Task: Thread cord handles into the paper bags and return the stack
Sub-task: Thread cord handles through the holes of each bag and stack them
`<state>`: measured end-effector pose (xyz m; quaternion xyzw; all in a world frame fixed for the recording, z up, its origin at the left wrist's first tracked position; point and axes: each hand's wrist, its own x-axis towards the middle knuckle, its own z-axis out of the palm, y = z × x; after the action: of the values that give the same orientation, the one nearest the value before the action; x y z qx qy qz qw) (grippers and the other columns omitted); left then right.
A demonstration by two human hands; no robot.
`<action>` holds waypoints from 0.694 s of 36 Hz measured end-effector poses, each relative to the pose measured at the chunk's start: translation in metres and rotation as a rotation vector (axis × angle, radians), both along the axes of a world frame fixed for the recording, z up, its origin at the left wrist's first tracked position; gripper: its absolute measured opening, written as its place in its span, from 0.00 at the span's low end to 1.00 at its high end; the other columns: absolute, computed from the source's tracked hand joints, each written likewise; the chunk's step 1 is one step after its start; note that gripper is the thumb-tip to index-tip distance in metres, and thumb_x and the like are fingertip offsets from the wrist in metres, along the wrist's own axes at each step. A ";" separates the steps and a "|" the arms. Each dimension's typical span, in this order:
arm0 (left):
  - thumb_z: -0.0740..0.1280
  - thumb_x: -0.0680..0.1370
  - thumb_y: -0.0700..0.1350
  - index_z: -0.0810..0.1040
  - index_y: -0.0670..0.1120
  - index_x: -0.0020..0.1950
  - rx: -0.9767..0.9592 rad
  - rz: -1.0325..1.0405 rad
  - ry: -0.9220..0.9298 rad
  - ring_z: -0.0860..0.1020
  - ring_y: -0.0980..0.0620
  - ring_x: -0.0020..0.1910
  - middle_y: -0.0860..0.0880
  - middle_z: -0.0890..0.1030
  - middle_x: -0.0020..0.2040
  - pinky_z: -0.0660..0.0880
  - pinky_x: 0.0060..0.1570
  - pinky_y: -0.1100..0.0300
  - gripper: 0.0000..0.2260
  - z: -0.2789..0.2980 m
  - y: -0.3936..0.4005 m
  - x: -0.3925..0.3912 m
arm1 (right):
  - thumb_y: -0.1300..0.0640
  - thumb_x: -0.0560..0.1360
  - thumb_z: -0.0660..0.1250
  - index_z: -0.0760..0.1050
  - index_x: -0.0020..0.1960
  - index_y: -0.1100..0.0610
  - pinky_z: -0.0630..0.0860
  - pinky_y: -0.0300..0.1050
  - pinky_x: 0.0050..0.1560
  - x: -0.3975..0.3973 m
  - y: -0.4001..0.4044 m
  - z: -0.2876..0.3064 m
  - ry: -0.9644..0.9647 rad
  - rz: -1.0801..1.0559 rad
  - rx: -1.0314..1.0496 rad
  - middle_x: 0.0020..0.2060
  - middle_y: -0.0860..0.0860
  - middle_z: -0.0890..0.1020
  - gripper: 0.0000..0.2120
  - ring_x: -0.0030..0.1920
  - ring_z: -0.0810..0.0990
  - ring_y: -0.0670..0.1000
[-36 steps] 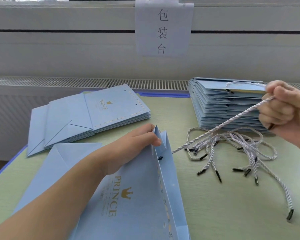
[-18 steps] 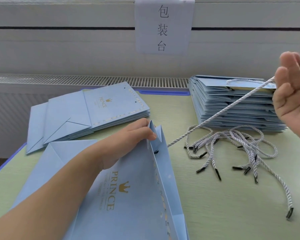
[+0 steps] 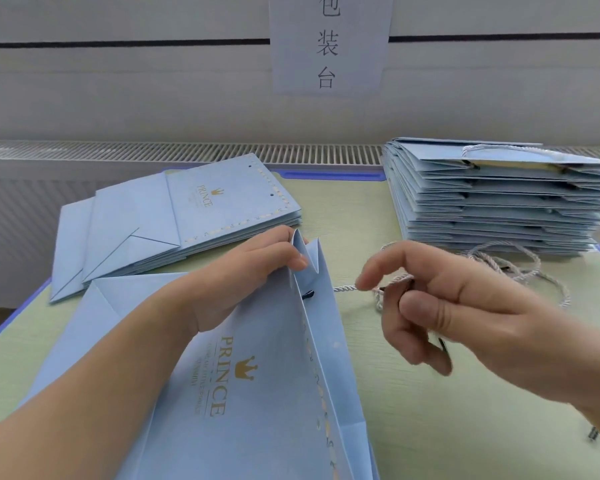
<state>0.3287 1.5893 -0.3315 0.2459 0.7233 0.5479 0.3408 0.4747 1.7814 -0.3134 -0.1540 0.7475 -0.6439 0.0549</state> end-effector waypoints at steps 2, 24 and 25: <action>0.67 0.59 0.55 0.67 0.35 0.54 0.003 -0.001 0.006 0.70 0.46 0.43 0.46 0.72 0.45 0.65 0.47 0.50 0.32 0.000 0.000 -0.001 | 0.57 0.77 0.58 0.70 0.48 0.48 0.65 0.32 0.28 0.002 -0.002 0.001 -0.046 -0.014 0.080 0.28 0.49 0.77 0.05 0.25 0.66 0.43; 0.67 0.57 0.53 0.66 0.33 0.53 0.066 0.090 -0.005 0.64 0.43 0.45 0.45 0.68 0.46 0.62 0.47 0.47 0.33 0.008 -0.008 -0.006 | 0.60 0.73 0.70 0.80 0.41 0.56 0.64 0.34 0.29 0.003 -0.038 -0.015 -0.210 -0.106 0.325 0.27 0.44 0.77 0.03 0.27 0.68 0.43; 0.67 0.57 0.53 0.66 0.33 0.53 0.064 0.091 -0.002 0.65 0.43 0.45 0.45 0.68 0.46 0.62 0.47 0.47 0.33 0.008 -0.008 -0.006 | 0.60 0.74 0.70 0.80 0.41 0.56 0.63 0.34 0.29 0.003 -0.040 -0.016 -0.202 -0.117 0.335 0.27 0.44 0.75 0.03 0.27 0.66 0.42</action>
<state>0.3226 1.5813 -0.3233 0.2230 0.7154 0.5860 0.3083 0.4778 1.7416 -0.3295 -0.0338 0.8423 -0.5250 0.1171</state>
